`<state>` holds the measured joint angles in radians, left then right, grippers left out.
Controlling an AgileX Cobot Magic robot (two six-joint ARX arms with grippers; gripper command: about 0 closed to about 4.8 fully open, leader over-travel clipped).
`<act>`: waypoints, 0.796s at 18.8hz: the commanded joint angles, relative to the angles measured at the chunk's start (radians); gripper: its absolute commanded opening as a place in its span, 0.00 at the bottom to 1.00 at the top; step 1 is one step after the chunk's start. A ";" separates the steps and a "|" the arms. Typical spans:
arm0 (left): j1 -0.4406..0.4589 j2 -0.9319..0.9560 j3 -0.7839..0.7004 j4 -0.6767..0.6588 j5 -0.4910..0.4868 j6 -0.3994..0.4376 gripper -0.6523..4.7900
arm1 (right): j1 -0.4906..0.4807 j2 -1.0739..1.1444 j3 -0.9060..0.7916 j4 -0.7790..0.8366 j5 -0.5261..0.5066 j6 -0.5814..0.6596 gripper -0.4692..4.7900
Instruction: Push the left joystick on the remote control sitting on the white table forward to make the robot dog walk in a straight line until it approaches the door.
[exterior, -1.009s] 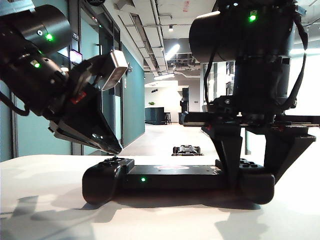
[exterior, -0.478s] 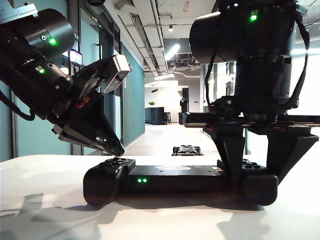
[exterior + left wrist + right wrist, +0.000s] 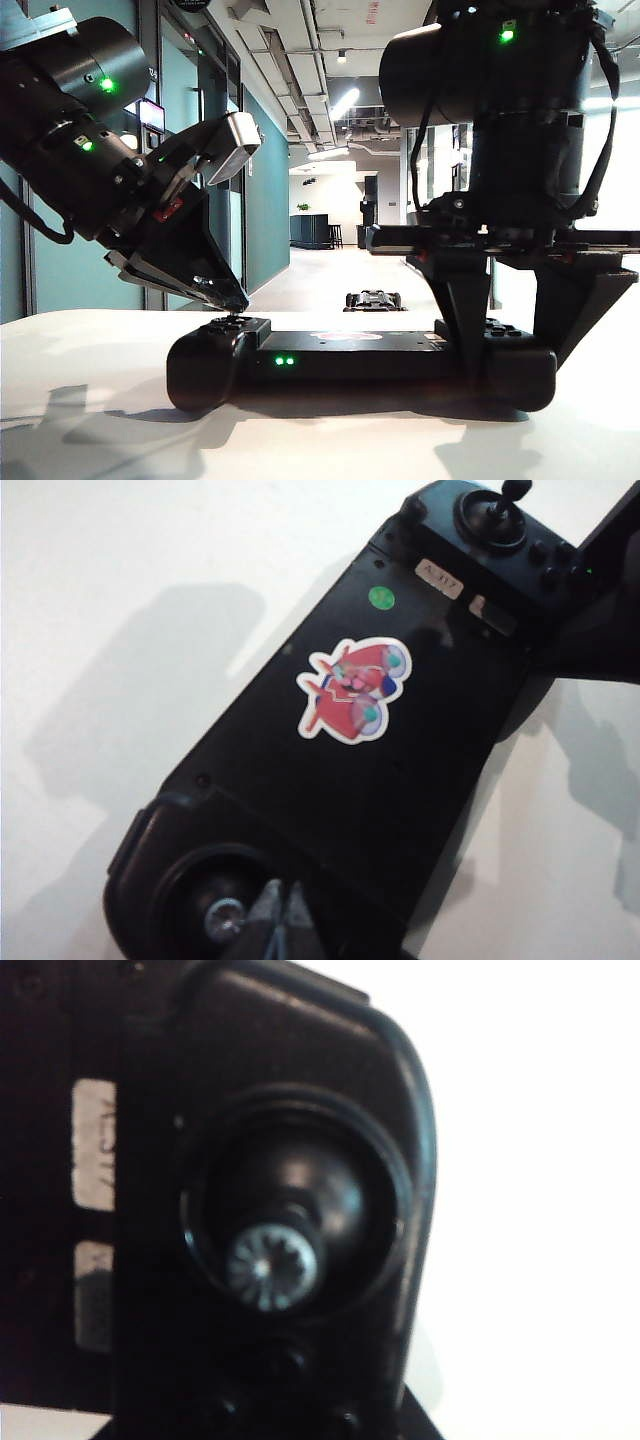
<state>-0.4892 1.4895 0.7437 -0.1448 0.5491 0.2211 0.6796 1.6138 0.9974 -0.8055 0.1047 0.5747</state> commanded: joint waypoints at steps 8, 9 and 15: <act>0.001 0.028 0.000 0.039 0.000 0.011 0.11 | 0.002 -0.005 0.002 -0.008 0.005 -0.006 0.54; 0.001 0.028 0.000 0.042 0.000 0.011 0.11 | 0.002 -0.005 0.002 -0.008 0.005 -0.006 0.54; 0.030 0.028 0.000 0.051 -0.006 0.014 0.11 | 0.002 -0.005 0.002 -0.006 0.005 -0.006 0.54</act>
<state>-0.4671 1.5185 0.7437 -0.1101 0.5484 0.2321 0.6796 1.6138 0.9974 -0.8059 0.1043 0.5751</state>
